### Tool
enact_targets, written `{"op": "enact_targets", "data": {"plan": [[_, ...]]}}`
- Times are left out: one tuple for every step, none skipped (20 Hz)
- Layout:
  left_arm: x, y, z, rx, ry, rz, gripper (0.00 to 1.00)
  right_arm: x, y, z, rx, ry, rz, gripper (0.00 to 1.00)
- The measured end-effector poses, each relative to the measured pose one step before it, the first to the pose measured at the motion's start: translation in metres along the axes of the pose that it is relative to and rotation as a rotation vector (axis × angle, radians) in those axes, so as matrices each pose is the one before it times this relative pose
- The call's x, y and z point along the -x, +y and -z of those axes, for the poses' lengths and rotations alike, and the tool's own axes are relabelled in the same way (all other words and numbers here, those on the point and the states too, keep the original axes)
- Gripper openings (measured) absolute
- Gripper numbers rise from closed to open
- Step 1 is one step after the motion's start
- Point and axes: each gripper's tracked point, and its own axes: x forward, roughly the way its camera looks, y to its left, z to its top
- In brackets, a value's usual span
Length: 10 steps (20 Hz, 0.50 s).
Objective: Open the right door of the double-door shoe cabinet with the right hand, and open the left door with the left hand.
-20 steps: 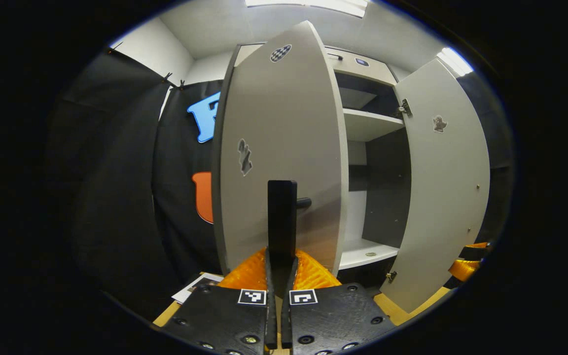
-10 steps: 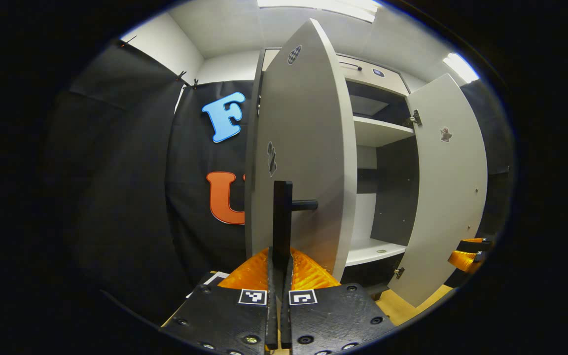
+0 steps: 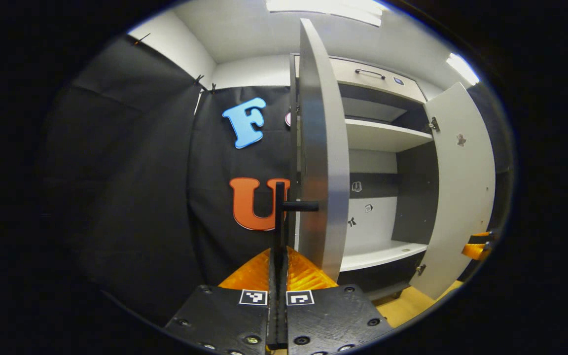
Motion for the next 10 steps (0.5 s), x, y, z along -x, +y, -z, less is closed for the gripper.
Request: {"op": "enact_targets", "data": {"plan": [[-0.00207,-0.00494,0.00072,0.00313,0.0017,0.02668,0.0,-0.00066,0.00034,-0.00168,0.00182,-0.0047,0.00293,0.72],[-0.00064,0.00165,0.00095,-0.00067,-0.00739,0.02089,0.01,-0.0003,0.00033,-0.00214,-0.00085,-0.00509,0.00142,0.72],[0.00007,0.00207,-0.0012,-0.00365,-0.00747,0.01637,0.02,-0.00049,-0.00007,0.00035,-0.00308,-0.0012,0.00065,0.72],[-0.00012,0.00084,0.00092,0.00703,-0.00407,0.01355,0.01,0.00016,-0.00055,-0.00025,-0.00249,0.00219,0.00156,0.72],[-0.00014,-0.00175,0.001,0.01743,-0.0011,0.01293,0.01,-0.00018,-0.00022,0.00009,-0.00208,0.00222,0.00106,0.72],[0.00255,-0.00317,0.00043,0.01599,0.00225,0.00981,0.01,0.00057,-0.0011,0.00072,-0.00194,0.00225,0.00427,0.71],[0.00571,-0.0015,-0.00093,0.00626,-0.00459,-0.00154,0.01,0.00039,-0.00199,0.00074,-0.00186,0.00056,0.00682,0.71],[0.00676,0.00138,-0.00188,-0.00196,-0.00744,-0.01335,0.01,0.0007,-0.00215,0.0004,-0.00198,0.00073,0.00796,0.72],[0.00893,-0.00003,-0.00241,-0.01266,-0.00827,-0.01867,0.02,0.00109,-0.00185,0.00077,-0.00262,-0.00171,0.00399,0.71],[0.00655,-0.00249,-0.00346,-0.01508,-0.01583,-0.00908,0.12,0.00115,-0.00194,0.00075,-0.00392,-0.00463,0.00442,0.71]]}}
